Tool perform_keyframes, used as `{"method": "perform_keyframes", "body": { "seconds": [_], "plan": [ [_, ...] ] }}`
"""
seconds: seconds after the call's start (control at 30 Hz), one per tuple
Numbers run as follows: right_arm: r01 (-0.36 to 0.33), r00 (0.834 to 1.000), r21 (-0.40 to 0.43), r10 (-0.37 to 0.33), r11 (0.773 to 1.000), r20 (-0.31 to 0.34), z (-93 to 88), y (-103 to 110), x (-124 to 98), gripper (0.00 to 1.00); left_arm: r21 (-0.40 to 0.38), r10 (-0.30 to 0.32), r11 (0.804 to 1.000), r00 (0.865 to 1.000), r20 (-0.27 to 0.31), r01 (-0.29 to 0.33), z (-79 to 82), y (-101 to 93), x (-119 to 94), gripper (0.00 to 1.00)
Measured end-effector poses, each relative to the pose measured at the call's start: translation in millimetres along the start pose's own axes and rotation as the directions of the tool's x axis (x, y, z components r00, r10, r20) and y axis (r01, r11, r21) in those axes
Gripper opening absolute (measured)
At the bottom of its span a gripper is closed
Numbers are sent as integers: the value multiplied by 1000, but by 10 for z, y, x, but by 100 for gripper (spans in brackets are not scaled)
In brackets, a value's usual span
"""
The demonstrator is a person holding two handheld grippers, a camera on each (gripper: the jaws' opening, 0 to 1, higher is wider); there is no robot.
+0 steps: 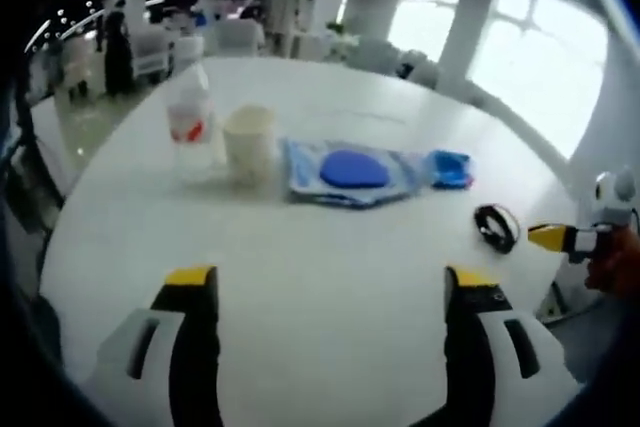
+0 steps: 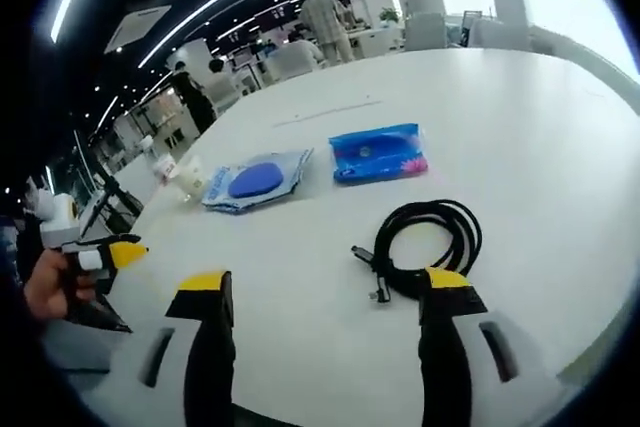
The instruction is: Arrange the tabletop items into an orderly group along one side of the table until the central work area is clear of visible clutter.
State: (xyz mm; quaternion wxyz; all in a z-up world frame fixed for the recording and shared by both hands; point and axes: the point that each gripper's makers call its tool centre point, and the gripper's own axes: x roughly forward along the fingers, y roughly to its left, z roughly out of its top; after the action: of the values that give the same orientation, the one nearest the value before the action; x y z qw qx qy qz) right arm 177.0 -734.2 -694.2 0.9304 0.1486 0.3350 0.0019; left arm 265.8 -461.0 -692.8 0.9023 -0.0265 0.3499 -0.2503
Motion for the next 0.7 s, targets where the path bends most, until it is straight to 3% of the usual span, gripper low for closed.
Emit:
{"method": "perform_keyframes", "body": {
  "seconds": [0.07,0.13,0.23,0.7],
  "plan": [
    [1,999,-35,1,999,50,102,19,-20,74,5,-2,1000,1000,6,2,13,-9,-4,90],
    [11,1000,-74,-9,997,27,56,0,-1,74,5,-5,1000,1000,11,5,24,-17,-2,90],
    [6,1000,-19,-5,1000,21,32,-20,15,74,-2,-13,1000,1000,23,13,60,-32,-23,90],
    [42,999,-37,-41,998,33,69,-105,-25,71,-21,5,1000,999,33,-4,80,19,-101,88]
  ]
}}
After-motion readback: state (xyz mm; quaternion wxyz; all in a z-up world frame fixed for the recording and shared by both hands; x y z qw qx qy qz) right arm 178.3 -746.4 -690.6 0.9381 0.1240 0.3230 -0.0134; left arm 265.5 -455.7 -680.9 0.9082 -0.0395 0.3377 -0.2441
